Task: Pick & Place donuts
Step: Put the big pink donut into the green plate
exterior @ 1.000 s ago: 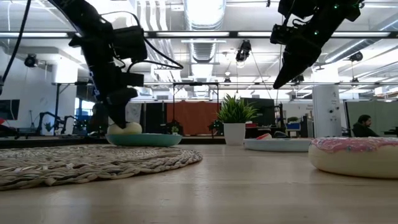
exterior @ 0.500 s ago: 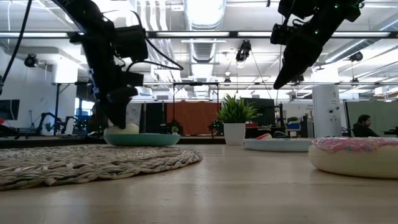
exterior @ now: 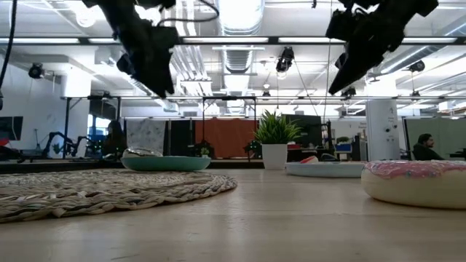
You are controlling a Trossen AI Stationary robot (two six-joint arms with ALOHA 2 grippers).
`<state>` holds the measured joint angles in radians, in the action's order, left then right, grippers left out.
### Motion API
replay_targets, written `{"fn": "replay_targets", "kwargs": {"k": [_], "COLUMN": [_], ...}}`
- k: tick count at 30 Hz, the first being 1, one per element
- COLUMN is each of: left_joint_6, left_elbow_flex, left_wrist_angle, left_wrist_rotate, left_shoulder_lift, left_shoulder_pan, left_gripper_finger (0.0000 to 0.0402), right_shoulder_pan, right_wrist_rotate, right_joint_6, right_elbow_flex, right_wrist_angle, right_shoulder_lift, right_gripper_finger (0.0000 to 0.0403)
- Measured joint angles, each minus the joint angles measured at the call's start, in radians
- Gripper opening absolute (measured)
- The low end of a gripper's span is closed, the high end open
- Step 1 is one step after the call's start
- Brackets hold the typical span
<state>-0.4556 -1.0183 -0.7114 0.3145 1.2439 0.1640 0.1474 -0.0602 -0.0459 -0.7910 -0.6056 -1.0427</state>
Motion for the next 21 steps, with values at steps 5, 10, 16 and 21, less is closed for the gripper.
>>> {"fn": "replay_targets", "kwargs": {"k": [5,10,16,21], "left_joint_6": [-0.034,-0.067,-0.068,-0.069], "left_elbow_flex": [-0.015,-0.008,-0.007,0.016], "left_wrist_angle": [0.004,0.014,0.016,0.006], "left_wrist_rotate": [-0.012,-0.011,-0.011,-0.011], "left_shoulder_lift": [-0.049,-0.071,-0.066,-0.069], "left_shoulder_pan": [-0.053,-0.122,-0.217,-0.305], "left_gripper_finger": [0.0158,0.0158,0.0158,0.0158], "right_shoulder_pan": [-0.044,-0.093,-0.244,-0.393], "right_wrist_rotate": [0.141,0.241,0.245,0.172], "right_joint_6": [-0.072,-0.266,-0.421,-0.561], "right_elbow_flex": [0.002,0.019,0.012,-0.010], "right_wrist_angle": [-0.074,-0.061,-0.029,0.001], "right_shoulder_lift": [-0.003,-0.074,-0.185,-0.275], "right_gripper_finger": [0.0137,0.0137,0.0137,0.0137]}}
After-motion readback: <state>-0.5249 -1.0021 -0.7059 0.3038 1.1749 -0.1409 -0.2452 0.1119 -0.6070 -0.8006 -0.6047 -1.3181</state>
